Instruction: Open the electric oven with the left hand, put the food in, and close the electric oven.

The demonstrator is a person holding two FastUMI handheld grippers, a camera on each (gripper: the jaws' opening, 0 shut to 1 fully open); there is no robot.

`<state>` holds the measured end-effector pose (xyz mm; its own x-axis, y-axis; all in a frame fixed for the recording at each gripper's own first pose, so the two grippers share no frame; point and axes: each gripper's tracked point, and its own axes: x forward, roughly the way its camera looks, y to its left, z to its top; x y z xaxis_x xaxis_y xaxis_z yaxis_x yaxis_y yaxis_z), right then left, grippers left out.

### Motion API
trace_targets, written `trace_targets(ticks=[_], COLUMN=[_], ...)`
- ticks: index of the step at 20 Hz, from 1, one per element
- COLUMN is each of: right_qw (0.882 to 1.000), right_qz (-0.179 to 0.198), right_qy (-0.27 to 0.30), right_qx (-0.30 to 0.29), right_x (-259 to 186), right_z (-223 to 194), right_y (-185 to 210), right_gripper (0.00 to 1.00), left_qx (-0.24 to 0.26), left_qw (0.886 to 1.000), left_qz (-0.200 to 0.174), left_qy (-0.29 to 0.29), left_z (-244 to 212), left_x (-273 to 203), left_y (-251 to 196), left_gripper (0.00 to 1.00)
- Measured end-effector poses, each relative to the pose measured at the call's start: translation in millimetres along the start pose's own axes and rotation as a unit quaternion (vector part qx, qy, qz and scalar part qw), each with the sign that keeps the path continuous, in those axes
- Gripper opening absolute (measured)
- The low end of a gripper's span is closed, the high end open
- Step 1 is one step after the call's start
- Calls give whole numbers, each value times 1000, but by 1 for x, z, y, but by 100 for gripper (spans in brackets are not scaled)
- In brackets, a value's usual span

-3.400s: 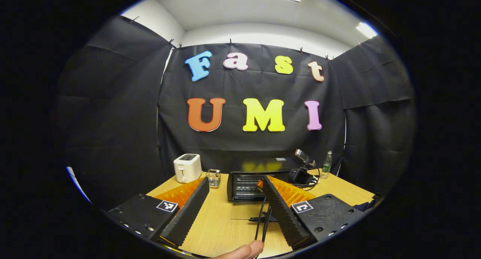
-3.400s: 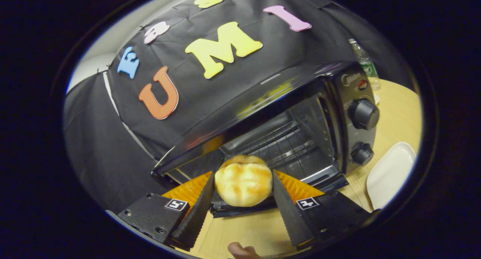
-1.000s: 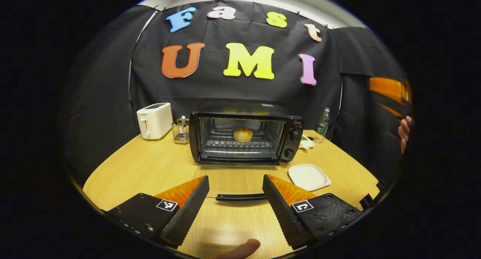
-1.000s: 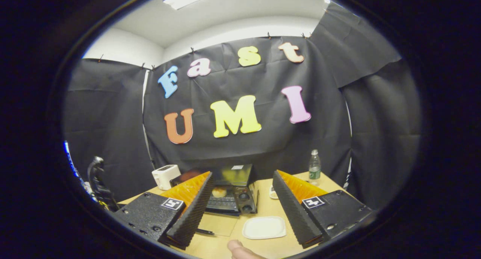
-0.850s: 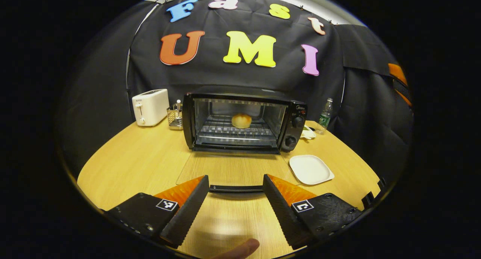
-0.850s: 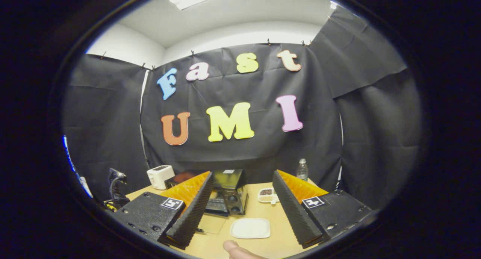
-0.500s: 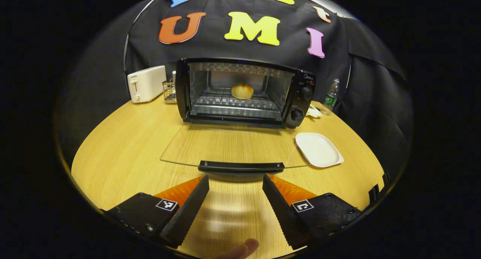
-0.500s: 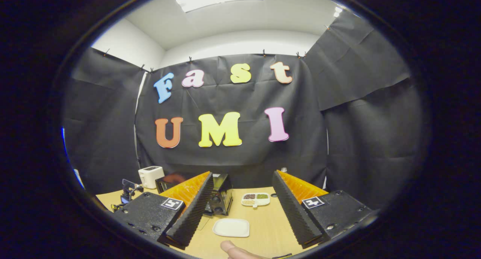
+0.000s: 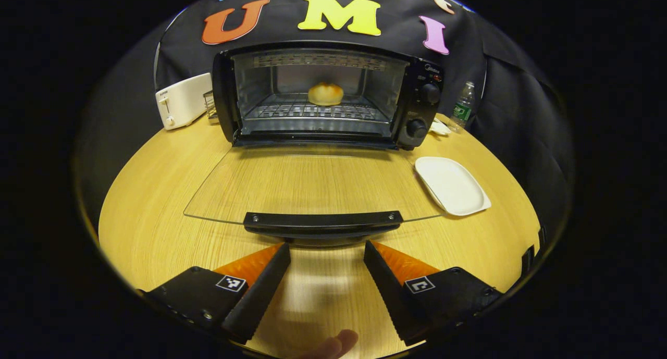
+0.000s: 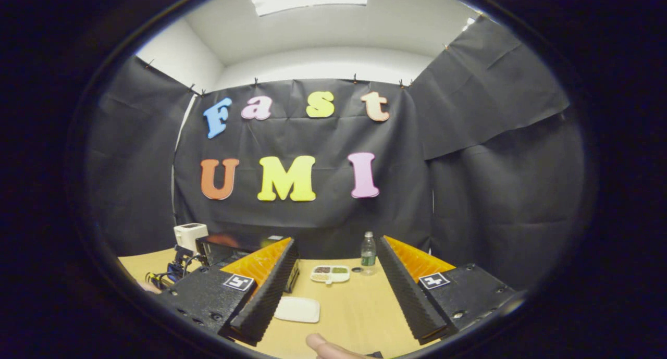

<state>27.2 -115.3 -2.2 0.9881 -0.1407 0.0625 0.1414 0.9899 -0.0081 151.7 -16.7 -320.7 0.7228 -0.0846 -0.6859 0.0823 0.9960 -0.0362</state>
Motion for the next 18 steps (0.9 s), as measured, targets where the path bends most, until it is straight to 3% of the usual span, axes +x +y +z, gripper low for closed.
trace_targets(ticks=[8, 18], right_qw=[1000, 1000], right_qz=[-12, -17], right_qy=[10, 22], right_qx=[0, 8], right_x=[-2, 1], right_z=[-15, -26], right_y=[-13, -18], right_gripper=[96, 96], left_qx=[-10, -12], left_qw=[1000, 1000], left_qz=[-2, 10], left_qy=[28, -6], left_z=[2, 30], left_x=[-2, -26], left_y=[-1, -5], left_gripper=[93, 93])
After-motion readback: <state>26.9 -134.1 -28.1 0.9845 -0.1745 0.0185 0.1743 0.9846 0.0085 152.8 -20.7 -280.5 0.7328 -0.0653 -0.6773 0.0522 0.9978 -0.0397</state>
